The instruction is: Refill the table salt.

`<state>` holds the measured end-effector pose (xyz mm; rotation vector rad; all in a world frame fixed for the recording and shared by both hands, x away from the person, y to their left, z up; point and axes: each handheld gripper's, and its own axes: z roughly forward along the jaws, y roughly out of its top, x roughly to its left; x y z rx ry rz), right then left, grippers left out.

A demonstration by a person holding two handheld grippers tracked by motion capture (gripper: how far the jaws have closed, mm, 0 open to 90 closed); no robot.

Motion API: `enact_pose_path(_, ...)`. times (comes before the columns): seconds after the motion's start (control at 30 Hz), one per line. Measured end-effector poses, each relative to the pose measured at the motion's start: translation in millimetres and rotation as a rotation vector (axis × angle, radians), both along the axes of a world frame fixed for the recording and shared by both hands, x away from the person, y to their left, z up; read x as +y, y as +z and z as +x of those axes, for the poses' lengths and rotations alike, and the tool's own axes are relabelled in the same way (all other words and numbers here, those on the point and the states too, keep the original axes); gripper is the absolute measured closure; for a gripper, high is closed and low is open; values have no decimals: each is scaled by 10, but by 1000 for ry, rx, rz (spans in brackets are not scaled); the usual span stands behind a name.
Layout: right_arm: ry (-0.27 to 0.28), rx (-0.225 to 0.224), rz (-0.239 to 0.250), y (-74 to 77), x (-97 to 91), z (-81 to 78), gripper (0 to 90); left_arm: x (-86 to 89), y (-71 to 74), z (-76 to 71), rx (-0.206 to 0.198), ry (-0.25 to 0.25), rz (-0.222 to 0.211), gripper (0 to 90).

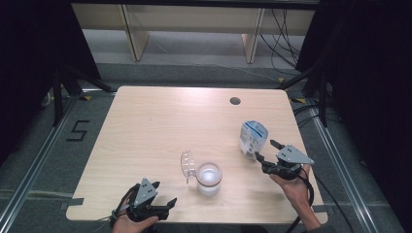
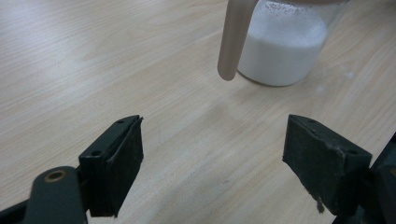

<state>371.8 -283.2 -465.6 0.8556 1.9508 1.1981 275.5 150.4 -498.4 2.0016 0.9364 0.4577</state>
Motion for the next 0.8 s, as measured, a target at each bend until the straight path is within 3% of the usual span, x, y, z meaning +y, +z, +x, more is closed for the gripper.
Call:
enact_pose_path(0.03,4,32,9,1,-3,-36,292,2,0,0,0,0,3,195)
enact_pose_path(0.1,13,19,3,2,-15,-51,291,-1,3,-5,3,-6,-3,195)
enact_pose_path(0.2,24,41,16,2,-8,-125,288,0,0,1,1,1,5,195)
enact_pose_path(0.23,16,18,3,5,-18,-138,287,-3,-2,-2,4,-3,-6,195)
enact_pose_path(0.3,28,54,32,1,-1,-207,278,-13,-2,-7,5,13,-23,194)
enact_pose_path(0.33,32,37,20,7,-8,-210,274,4,6,-3,7,1,-3,194)
enact_pose_path(0.43,36,48,35,8,10,-259,242,4,1,7,-1,-4,-2,194)
enact_pose_path(0.47,42,73,48,5,27,-281,238,-14,-5,7,-2,8,-22,194)
enact_pose_path(0.57,43,66,65,-1,51,-316,232,-14,-9,8,3,10,-29,194)
enact_pose_path(0.6,55,104,56,-4,72,-361,229,-11,-4,7,1,10,-24,194)
enact_pose_path(0.63,64,76,45,-7,75,-355,229,-9,-4,11,-1,7,-22,194)
enact_pose_path(0.8,87,109,41,-27,128,-427,226,-16,-7,10,7,14,-30,194)
